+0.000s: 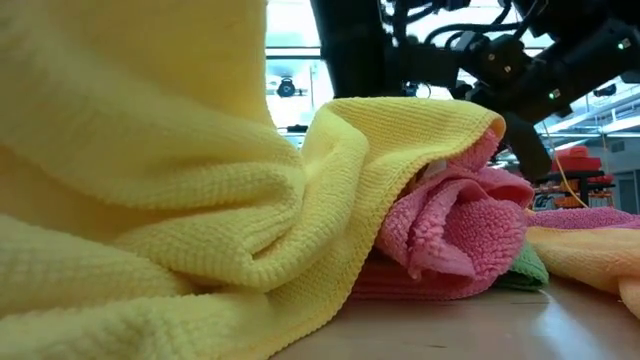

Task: Fold microfiber towels
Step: Fold the orange microfiber towel

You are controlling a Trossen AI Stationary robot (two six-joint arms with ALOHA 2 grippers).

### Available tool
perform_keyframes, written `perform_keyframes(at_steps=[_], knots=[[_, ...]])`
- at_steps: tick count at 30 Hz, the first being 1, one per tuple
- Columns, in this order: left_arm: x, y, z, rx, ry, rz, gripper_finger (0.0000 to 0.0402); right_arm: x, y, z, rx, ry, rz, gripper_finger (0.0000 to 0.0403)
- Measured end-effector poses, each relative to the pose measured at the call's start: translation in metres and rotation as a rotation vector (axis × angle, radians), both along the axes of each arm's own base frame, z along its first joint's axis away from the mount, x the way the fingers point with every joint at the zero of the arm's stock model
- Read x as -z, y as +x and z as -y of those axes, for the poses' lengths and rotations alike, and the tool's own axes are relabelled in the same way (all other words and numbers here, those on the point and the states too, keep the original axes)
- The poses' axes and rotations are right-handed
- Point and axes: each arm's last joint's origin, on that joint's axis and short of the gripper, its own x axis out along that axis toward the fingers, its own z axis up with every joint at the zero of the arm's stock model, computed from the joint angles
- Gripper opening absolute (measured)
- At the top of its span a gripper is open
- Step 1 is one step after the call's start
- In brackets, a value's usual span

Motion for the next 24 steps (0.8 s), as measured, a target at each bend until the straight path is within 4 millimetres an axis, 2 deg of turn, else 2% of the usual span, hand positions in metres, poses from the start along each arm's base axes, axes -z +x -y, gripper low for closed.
perform_keyframes(at_steps=[5, 10, 14, 21, 24], knots=[[0.009, -0.014, 0.000, 0.010, 0.005, 0.050, 0.0140, 0.002, -0.006, -0.003, -0.012, 0.007, -0.048, 0.0008], [0.000, -0.035, -0.010, -0.006, -0.017, 0.175, 0.0122, -0.001, -0.010, -0.007, -0.013, 0.032, -0.040, 0.0007], [0.010, -0.047, -0.018, -0.011, -0.021, 0.253, 0.0118, -0.008, -0.011, -0.006, 0.005, 0.059, 0.009, 0.0007], [0.043, -0.055, -0.019, -0.010, -0.014, 0.263, 0.0164, -0.017, -0.013, -0.003, 0.042, 0.130, 0.065, 0.0009], [0.042, -0.055, -0.019, -0.047, 0.016, 0.285, 0.0193, -0.017, -0.014, -0.001, 0.060, 0.155, 0.062, 0.0010]])
